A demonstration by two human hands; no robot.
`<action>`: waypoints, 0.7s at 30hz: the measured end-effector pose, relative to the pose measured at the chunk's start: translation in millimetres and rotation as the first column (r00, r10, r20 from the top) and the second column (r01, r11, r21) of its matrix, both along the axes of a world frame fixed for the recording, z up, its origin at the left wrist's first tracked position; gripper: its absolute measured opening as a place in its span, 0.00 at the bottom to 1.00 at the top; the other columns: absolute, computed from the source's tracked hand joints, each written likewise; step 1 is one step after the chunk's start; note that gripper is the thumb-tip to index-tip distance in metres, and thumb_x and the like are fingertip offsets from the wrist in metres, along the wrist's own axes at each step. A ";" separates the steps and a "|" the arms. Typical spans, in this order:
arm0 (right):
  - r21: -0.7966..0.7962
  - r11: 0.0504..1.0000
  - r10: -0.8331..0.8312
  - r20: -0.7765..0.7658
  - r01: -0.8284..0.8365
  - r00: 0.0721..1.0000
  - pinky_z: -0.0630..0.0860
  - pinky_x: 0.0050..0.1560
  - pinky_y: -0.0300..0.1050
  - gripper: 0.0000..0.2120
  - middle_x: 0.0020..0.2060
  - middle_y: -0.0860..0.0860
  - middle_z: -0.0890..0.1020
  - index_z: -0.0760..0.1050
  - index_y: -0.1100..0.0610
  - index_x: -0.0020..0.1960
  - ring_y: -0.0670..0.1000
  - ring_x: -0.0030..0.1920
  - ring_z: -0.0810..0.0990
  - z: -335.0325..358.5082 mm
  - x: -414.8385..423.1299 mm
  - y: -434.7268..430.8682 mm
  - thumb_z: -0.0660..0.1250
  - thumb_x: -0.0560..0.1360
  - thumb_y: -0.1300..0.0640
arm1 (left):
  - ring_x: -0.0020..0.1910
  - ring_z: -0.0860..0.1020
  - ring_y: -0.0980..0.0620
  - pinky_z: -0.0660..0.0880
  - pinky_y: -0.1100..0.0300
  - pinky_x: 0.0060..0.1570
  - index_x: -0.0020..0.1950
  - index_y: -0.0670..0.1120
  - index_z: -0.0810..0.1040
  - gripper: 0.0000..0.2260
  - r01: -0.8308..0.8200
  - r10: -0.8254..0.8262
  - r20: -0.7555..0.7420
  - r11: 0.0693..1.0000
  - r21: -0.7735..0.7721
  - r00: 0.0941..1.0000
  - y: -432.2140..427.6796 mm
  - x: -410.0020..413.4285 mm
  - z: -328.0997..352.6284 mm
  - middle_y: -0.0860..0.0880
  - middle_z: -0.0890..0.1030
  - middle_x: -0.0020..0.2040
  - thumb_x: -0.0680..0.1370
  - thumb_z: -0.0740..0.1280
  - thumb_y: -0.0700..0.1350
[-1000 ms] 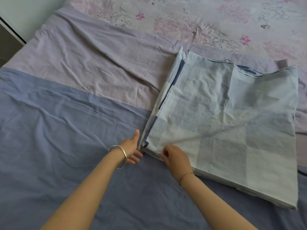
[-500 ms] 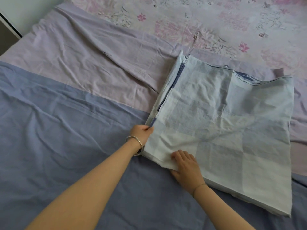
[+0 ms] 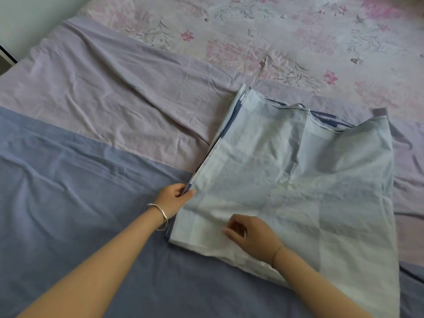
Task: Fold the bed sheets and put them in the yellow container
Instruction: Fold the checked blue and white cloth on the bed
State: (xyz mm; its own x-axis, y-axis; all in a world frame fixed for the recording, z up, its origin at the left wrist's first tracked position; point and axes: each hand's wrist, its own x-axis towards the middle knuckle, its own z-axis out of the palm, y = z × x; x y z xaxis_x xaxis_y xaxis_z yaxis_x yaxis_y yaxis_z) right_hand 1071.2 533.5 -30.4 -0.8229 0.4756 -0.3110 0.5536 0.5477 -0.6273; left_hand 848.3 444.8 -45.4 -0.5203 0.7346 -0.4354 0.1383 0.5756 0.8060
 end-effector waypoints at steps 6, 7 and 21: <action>0.226 0.931 -0.232 -0.245 0.288 0.941 0.72 0.58 0.48 0.10 0.55 0.48 0.77 0.77 0.53 0.56 0.50 0.55 0.75 -0.6 -32.9 82.3 0.65 0.76 0.53 | 0.28 0.65 0.58 0.61 0.70 0.27 0.35 0.46 0.72 0.12 0.032 -0.038 0.143 0.999 0.044 0.989 81.9 -12.0 12.3 0.55 0.67 0.26 0.77 0.66 0.47; 0.228 0.927 -0.255 -0.204 0.299 0.945 0.70 0.62 0.51 0.14 0.60 0.50 0.75 0.75 0.54 0.61 0.52 0.60 0.74 -3.0 -36.9 96.7 0.64 0.77 0.52 | 0.30 0.64 0.56 0.61 0.69 0.28 0.36 0.46 0.71 0.12 0.032 -0.038 0.140 0.998 0.048 0.989 95.6 -14.5 11.6 0.53 0.66 0.28 0.77 0.66 0.48; 0.327 0.885 -0.264 -0.235 0.332 0.936 0.54 0.68 0.38 0.26 0.70 0.47 0.68 0.68 0.50 0.69 0.50 0.69 0.66 -27.7 -45.1 215.4 0.54 0.76 0.40 | 0.29 0.62 0.55 0.62 0.61 0.29 0.46 0.44 0.71 0.05 -0.009 0.016 -0.040 0.987 0.162 0.999 270.0 -28.5 5.3 0.49 0.65 0.30 0.80 0.60 0.43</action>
